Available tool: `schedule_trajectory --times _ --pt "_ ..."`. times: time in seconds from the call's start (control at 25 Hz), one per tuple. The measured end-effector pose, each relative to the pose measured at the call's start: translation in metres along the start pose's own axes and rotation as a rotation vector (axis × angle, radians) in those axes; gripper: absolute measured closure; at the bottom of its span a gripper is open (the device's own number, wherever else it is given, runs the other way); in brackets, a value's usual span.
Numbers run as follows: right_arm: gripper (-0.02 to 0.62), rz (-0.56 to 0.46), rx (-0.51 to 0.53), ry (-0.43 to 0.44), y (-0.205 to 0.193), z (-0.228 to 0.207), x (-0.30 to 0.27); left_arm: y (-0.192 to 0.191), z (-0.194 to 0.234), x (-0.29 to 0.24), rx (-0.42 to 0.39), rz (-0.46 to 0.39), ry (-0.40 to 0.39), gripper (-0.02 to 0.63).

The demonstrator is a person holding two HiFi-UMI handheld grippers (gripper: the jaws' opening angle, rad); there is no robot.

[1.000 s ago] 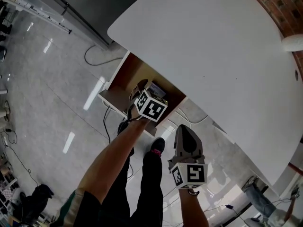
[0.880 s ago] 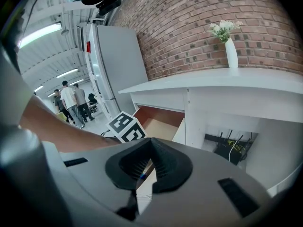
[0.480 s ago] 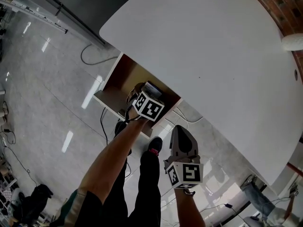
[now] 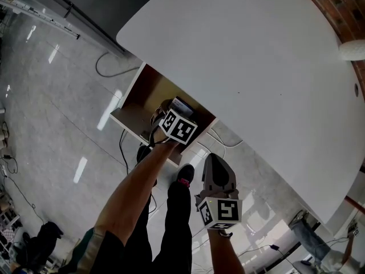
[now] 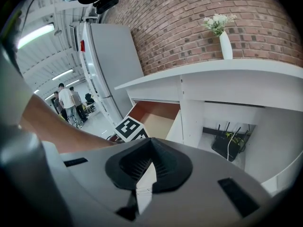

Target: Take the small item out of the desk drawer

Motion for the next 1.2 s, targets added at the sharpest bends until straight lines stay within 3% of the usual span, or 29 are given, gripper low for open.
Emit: schedule_trajectory --times 0.28,0.52,1.2 --pt "0.572 -0.004 -0.006 0.009 0.005 0.006 0.002 0.0 0.002 0.003 0.002 0.002 0.013 0.161" --pt "0.571 0.009 0.002 0.011 0.001 0.005 0.007 0.006 -0.003 0.015 0.036 -0.043 -0.032 0.163" --pt "0.572 -0.012 0.048 0.012 0.037 0.029 0.032 0.014 -0.024 0.107 0.035 -0.165 -0.086 0.162"
Point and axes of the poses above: the fingertips, and each gripper's own axes: x backward along the fingers, z to its left, y out of its top, the point moved 6 cm from there along x, backward along the fingers, and after that the axes turned 1 degree about -y, right-handed, at the moved point
